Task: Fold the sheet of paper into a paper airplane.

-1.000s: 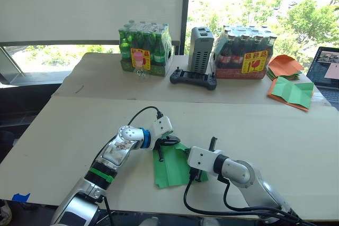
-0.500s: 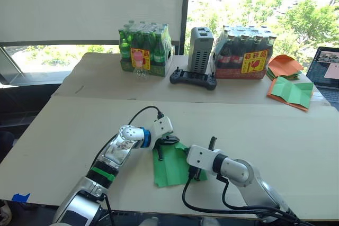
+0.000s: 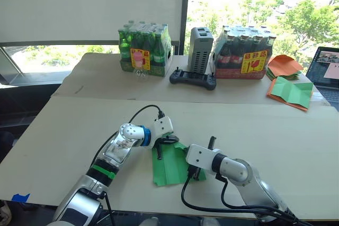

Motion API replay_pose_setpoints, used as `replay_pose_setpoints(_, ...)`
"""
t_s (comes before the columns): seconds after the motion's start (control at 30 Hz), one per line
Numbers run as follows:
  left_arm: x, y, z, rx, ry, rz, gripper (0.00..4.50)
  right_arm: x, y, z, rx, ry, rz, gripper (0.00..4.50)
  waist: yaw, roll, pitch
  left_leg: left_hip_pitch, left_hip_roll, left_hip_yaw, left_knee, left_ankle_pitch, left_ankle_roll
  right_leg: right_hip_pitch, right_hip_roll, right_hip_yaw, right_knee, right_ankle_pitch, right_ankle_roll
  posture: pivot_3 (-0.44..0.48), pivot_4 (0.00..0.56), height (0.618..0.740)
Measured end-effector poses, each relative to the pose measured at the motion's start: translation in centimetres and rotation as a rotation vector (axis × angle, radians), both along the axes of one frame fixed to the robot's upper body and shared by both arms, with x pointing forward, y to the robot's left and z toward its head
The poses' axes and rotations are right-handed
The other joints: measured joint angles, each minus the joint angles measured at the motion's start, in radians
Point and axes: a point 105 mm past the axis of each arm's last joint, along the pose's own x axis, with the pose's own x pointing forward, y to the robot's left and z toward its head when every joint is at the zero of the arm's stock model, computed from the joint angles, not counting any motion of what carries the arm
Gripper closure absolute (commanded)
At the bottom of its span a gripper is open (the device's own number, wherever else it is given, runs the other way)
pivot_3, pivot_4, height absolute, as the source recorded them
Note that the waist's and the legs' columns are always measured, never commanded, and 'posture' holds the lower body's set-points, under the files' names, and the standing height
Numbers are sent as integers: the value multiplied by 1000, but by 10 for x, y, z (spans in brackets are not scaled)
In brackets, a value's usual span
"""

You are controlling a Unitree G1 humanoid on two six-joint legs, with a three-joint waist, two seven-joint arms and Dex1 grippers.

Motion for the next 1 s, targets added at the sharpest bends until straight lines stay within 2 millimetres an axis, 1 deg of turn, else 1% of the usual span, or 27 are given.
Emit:
replay_pose_setpoints(0.13,3,0,-1,25,-10,-21,4500,0,1,1,-1,1,8,4476,0,0,0,1,0,0,0,0,0,1,0,0,0,0,0,0,150,675)
replay_pose_setpoints(0.27,3,-1,-4,47,-10,-39,4500,0,4,2,11,4,11,3237,0,-1,-1,1,0,0,1,0,0,1,0,0,1,0,0,0,150,675)
replay_pose_setpoints(0.3,3,-2,-4,50,-10,-42,4500,0,5,2,13,3,12,2834,0,-1,-2,1,0,0,1,0,0,1,0,0,1,0,0,0,150,675)
replay_pose_setpoints(0.4,3,-1,-5,52,-12,-45,4500,1,6,5,17,-6,17,1878,0,-1,-3,1,0,0,1,0,0,1,0,0,1,0,0,0,150,675)
replay_pose_setpoints(0.47,3,-1,-5,55,-17,-49,4500,3,7,9,54,22,12,1878,0,-1,-3,1,0,0,1,0,0,1,0,0,1,0,0,0,150,675)
replay_pose_setpoints(0.5,3,-2,-5,56,-19,-50,4500,3,7,13,104,54,5,1878,0,-1,-3,1,0,0,1,0,0,1,0,0,1,0,0,0,150,675)
replay_pose_setpoints(0.63,3,-2,-5,59,-20,-53,4500,7,8,45,324,142,-1,1878,0,-1,-4,1,0,-1,1,0,0,2,0,0,1,0,0,0,150,675)
replay_pose_setpoints(0.7,3,-3,-5,58,-19,-55,4500,9,4,52,362,170,-11,2424,0,-1,-4,1,0,-1,1,0,0,2,0,0,1,0,0,0,150,675)
replay_pose_setpoints(0.8,3,-3,-5,58,-21,-56,4500,12,-1,46,354,205,-39,3415,0,-1,-4,1,0,-1,1,0,0,1,0,0,1,0,0,0,150,675)
replay_pose_setpoints(0.9,3,-2,-5,61,-24,-56,4500,13,-2,40,348,230,-46,4483,0,-1,-4,1,0,-1,1,0,0,2,0,0,1,0,0,0,150,675)
replay_pose_setpoints(1.0,3,-2,-5,61,-27,-58,4500,16,-1,28,330,268,-60,4483,0,-1,-4,1,0,-1,1,0,0,2,0,0,1,0,0,0,150,675)
